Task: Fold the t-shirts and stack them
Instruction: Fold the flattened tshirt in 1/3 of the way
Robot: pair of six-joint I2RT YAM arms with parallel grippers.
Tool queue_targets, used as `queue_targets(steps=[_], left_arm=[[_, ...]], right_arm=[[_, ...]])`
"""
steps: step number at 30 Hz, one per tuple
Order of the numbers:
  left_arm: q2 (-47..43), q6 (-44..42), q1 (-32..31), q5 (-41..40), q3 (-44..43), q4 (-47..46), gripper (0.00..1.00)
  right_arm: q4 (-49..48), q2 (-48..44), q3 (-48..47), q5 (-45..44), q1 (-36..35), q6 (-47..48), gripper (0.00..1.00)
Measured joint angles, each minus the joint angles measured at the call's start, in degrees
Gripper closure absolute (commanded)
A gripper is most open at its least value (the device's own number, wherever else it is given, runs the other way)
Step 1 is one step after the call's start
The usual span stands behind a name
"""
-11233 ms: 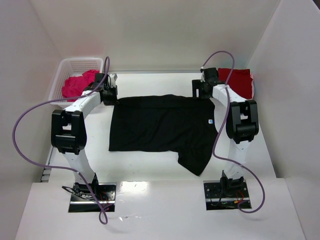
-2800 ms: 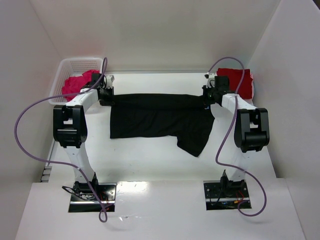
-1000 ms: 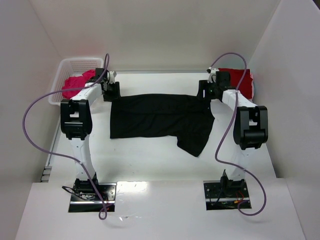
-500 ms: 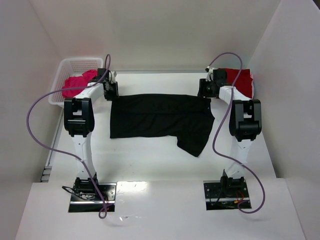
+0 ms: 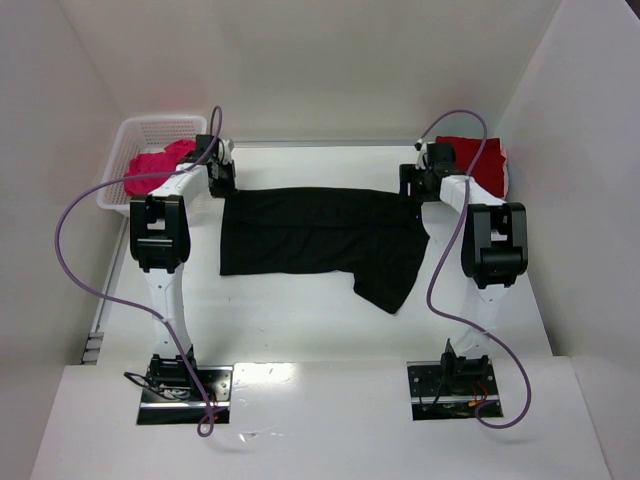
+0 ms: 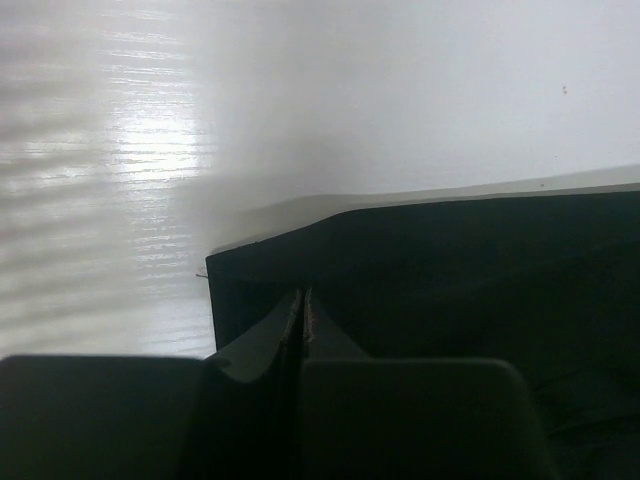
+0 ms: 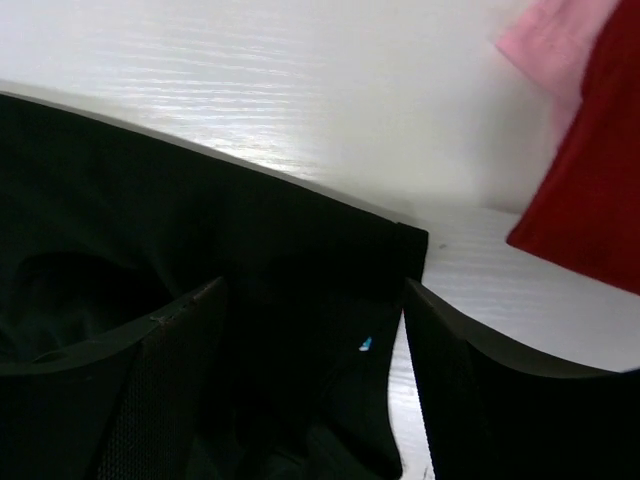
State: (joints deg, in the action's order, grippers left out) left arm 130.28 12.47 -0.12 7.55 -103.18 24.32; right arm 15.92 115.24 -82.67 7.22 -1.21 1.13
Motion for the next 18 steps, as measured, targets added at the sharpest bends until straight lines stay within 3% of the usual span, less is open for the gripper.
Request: queue_targets(steps=[2,5,8,12,15,18], left_arm=[[0.0,0.0,0.0,0.0,-0.3,0.0,0.94],[0.0,0.0,0.0,-0.1,-0.7,0.0,0.62],[0.0,0.0,0.0,-0.3,-0.7,0.0,0.51],[0.0,0.2,0.0,-0.7,-0.7,0.1,0.52],[0.0,0.2,-0.2,-1.3,-0.7,0.1,0.60],[0.0,0.3,-0.3,-2.1,-0.7,0.1,0.77]], right_arm=[[0.0,-0.7,0.7,-1.2,0.0,0.0,0.23],[0.0,-1.0,1.4,-2.6,0.0,0.0,0.23],[0.2,-1.0,1.8,-2.9,0.0,0.0,0.32],[0.4,-0.8,1.8,-2.9,0.0,0.0,0.41],[0.6,0.0,1.7,-2.9,0.0,0.0,0.48],[1.1,0.8,1.6,-3.0,0.0,0.0,0.48]])
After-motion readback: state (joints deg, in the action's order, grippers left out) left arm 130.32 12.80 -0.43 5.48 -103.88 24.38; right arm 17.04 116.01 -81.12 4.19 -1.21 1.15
